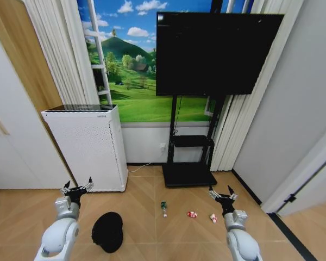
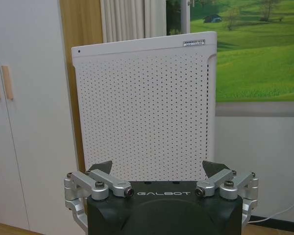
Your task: Pick up the trash bin and place the garbage on the floor into it.
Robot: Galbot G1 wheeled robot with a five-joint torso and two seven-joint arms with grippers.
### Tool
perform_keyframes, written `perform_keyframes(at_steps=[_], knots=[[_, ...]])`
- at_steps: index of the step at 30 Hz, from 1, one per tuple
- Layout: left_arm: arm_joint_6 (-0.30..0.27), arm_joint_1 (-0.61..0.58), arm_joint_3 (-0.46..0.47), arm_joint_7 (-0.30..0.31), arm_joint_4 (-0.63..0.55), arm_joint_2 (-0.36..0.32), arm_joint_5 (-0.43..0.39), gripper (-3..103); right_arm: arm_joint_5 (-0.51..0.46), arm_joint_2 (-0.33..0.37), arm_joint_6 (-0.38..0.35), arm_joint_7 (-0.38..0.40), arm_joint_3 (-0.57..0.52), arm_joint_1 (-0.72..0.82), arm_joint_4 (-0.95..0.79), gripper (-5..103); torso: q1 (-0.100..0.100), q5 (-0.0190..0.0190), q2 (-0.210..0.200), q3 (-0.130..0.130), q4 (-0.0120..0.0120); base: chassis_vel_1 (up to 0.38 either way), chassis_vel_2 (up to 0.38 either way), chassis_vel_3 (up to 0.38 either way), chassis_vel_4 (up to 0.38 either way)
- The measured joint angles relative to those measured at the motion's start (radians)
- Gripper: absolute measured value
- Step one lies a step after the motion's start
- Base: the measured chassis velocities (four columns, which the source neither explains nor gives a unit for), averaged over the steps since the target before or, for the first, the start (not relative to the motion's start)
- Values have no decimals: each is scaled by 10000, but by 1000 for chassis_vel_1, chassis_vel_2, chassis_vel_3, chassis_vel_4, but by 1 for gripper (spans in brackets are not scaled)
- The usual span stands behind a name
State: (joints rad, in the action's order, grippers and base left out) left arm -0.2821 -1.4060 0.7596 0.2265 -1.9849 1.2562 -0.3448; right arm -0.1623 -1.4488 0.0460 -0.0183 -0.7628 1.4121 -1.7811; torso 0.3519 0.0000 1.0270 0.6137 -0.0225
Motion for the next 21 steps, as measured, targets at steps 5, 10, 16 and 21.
perform_keyframes(at_steps=[5,10,16,21], knots=[[-43,13,-22,33,-14,-19,-20,100,-21,-23,126,81,10,-38,88,100,-2,0,2,0,-1,59,-68,-59,49],[-54,18,-25,32,-14,-61,-20,100,31,-23,41,57,13,11,87,100,5,0,0,3,-1,0,0,0,0],[-55,6,-52,11,-4,-40,1,100,66,-16,76,-24,-5,31,117,100,8,0,-1,3,-1,0,0,0,0],[-54,12,-76,0,1,-46,24,100,62,-3,150,-32,-10,18,183,100,5,0,0,2,-1,-7,9,6,-12]])
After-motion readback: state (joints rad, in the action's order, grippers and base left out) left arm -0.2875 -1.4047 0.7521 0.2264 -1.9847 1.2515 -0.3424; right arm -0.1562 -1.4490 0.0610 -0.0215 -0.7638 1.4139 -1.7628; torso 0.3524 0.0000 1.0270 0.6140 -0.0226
